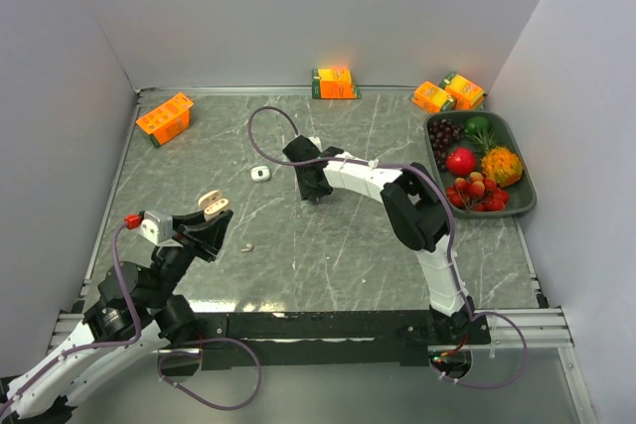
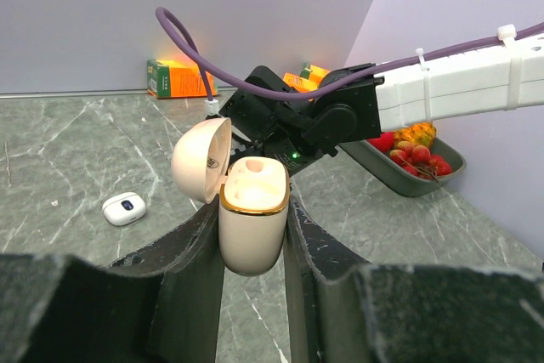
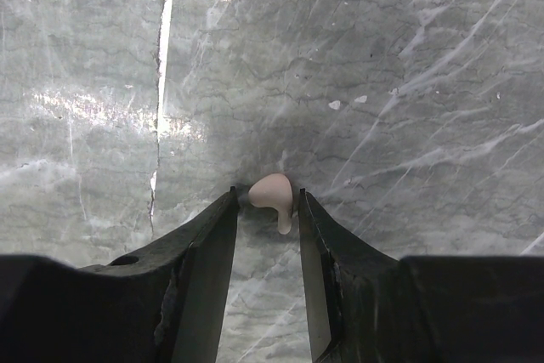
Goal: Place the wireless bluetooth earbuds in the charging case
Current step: Pick up the earbud from the center of the board.
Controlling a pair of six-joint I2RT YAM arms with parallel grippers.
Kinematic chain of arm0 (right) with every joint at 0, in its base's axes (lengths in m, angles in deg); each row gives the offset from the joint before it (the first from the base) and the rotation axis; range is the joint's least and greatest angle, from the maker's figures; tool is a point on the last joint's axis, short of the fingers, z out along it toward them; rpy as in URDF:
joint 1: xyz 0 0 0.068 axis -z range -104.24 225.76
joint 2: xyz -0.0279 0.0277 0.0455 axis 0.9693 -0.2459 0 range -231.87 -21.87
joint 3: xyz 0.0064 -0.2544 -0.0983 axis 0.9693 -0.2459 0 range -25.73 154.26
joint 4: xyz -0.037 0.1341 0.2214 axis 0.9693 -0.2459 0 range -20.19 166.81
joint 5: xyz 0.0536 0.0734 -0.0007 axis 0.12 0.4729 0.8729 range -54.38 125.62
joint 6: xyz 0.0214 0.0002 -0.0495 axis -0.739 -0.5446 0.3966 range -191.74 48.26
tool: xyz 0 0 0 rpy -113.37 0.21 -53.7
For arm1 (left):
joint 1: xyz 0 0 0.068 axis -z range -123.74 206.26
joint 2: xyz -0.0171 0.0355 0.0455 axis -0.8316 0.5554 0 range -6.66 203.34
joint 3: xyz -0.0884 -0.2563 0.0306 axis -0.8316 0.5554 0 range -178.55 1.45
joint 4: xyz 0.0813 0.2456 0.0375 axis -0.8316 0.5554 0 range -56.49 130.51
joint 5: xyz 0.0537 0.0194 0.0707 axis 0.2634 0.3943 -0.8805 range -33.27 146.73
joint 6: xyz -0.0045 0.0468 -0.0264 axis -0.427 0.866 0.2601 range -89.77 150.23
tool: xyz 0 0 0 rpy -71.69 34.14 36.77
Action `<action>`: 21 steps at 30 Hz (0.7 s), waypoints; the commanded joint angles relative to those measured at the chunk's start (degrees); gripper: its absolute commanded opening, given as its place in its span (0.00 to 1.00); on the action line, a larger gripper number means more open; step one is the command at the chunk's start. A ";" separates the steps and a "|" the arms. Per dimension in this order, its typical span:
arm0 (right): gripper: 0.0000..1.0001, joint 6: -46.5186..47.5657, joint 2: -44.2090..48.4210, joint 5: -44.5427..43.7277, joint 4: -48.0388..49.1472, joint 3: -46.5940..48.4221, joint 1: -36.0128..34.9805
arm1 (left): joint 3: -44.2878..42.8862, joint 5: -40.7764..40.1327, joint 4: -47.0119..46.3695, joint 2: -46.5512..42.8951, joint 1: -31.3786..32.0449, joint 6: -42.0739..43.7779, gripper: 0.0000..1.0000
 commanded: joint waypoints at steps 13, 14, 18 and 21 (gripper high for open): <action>0.46 -0.50 -4.42 4.38 -3.37 3.33 1.47 | -0.58 0.46 -1.69 -0.39 -0.14 -0.70 0.01; 0.46 -0.50 -4.51 4.46 -3.54 3.42 1.56 | -0.58 0.46 -1.69 -0.57 -0.14 -0.70 0.01; 0.47 -0.50 -4.59 4.38 -3.98 3.86 2.00 | -0.58 0.37 -1.69 -0.74 -0.15 -0.87 0.01; 0.48 -0.15 -5.12 4.20 -5.12 5.09 2.44 | -0.58 0.46 -1.78 -0.66 -0.14 -0.87 0.01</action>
